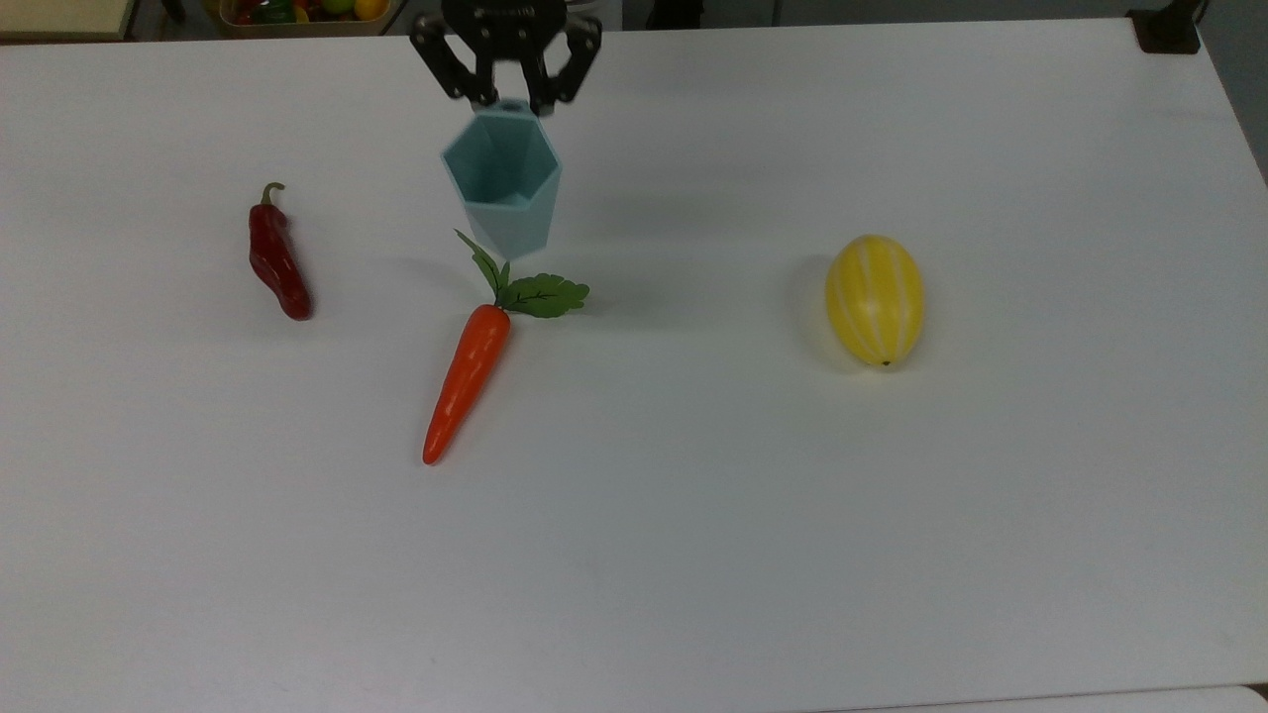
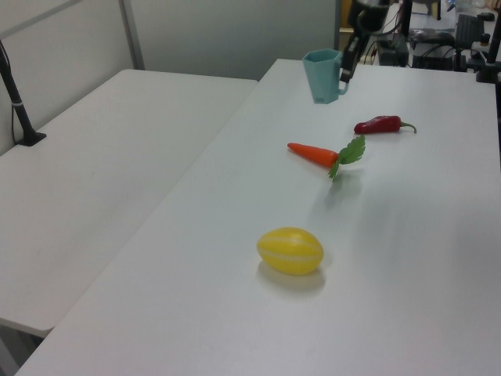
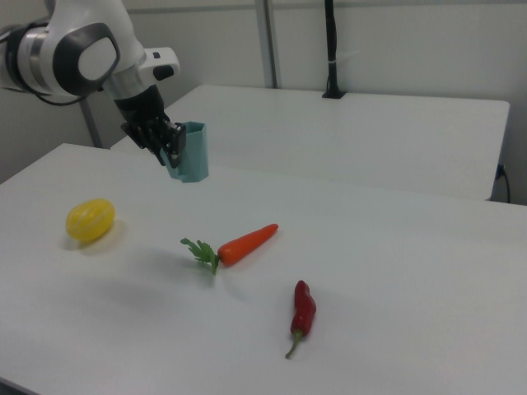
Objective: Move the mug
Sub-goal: 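Lift the mug and carry it away from the carrot, then lower the mug onto the table and open the gripper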
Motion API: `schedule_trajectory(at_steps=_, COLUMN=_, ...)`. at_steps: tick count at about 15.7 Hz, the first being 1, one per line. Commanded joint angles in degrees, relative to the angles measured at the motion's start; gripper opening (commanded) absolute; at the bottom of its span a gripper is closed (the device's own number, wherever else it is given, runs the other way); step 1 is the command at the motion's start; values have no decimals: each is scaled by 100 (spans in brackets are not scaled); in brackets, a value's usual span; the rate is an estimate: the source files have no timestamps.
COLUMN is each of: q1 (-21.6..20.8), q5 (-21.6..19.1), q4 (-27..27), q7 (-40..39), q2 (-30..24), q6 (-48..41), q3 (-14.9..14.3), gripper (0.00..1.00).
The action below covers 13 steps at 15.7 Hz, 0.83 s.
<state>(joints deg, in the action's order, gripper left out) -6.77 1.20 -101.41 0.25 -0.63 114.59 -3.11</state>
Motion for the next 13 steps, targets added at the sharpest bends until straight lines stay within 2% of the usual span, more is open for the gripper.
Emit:
schedule_trajectory(at_steps=1, q1=-61, q5=-190, q4=-729, q7=-1147, q2=-867, q6=-699, q3=-269, gripper=0)
schedule_trajectory(at_steps=4, q1=-87, q5=-199, q4=-1221, q7=-1737, q2=-1228, q6=-964, q3=-506, gripper=0)
schedule_trajectory(at_steps=6, q1=-70, q5=-190, q4=-1913, q7=-2071, q2=-1527, q6=-895, q3=-638, gripper=1)
schedule_trajectory(at_steps=7, q1=-70, q5=-190, q4=-2065, q7=-2195, q2=-1572, q6=-886, q3=-691, gripper=1)
schedule_trajectory(at_steps=13, q1=-43, q5=-181, q4=-3084, q7=-2617, q2=-1669, q6=-211, q3=-709, gripper=1)
